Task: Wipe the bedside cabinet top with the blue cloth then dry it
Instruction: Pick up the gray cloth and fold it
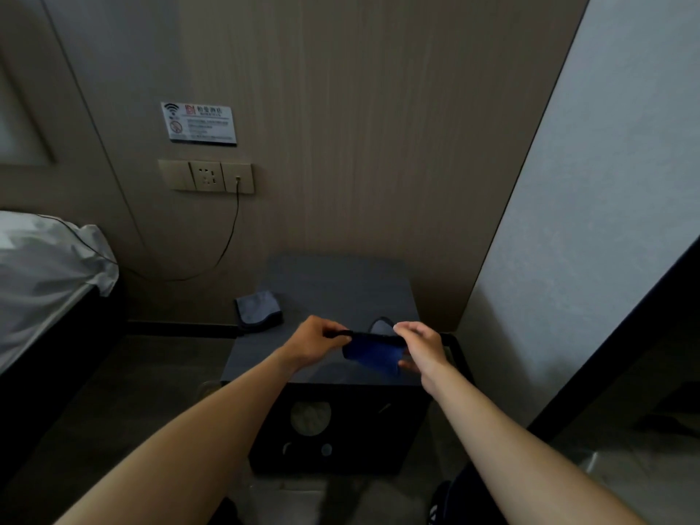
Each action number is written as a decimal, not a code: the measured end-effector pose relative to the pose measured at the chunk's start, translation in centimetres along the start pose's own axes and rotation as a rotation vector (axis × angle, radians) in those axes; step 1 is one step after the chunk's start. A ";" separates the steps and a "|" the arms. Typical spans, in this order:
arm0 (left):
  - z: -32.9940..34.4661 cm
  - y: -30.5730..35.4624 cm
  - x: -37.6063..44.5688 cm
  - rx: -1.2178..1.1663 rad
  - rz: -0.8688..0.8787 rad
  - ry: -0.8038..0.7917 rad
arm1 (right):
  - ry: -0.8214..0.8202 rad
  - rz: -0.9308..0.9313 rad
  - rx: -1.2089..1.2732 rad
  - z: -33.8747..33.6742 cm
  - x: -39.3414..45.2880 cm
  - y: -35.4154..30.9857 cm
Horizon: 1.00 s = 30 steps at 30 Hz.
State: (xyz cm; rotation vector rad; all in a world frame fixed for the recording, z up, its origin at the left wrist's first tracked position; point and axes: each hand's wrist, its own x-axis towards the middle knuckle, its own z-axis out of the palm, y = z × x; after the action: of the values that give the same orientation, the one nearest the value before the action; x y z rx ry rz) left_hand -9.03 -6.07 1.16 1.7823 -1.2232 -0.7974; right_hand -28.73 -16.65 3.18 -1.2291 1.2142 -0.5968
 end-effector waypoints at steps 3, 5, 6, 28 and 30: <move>-1.0 1.1 -0.5 -0.039 -0.010 -0.013 | -0.007 -0.042 -0.032 -0.3 0.2 -0.3; -1.4 2.2 -1.0 -0.080 -0.043 -0.074 | 0.001 -0.080 -0.034 -0.3 0.4 -0.5; -1.6 2.6 -1.1 -0.080 -0.074 -0.118 | 0.012 -0.098 -0.032 -0.3 0.5 -0.7; 0.5 1.9 -1.6 -0.687 -0.433 -0.417 | -0.175 -0.340 0.049 0.9 0.8 -4.6; 0.8 1.9 -1.8 -0.549 -0.394 -0.424 | -0.158 -0.330 0.044 1.0 1.0 -4.3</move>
State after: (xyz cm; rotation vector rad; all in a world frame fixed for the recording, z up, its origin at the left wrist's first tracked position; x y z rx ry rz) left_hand -11.14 -5.00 2.55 1.4404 -0.7854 -1.6297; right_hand -26.46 -18.46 6.67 -1.4233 0.8681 -0.7476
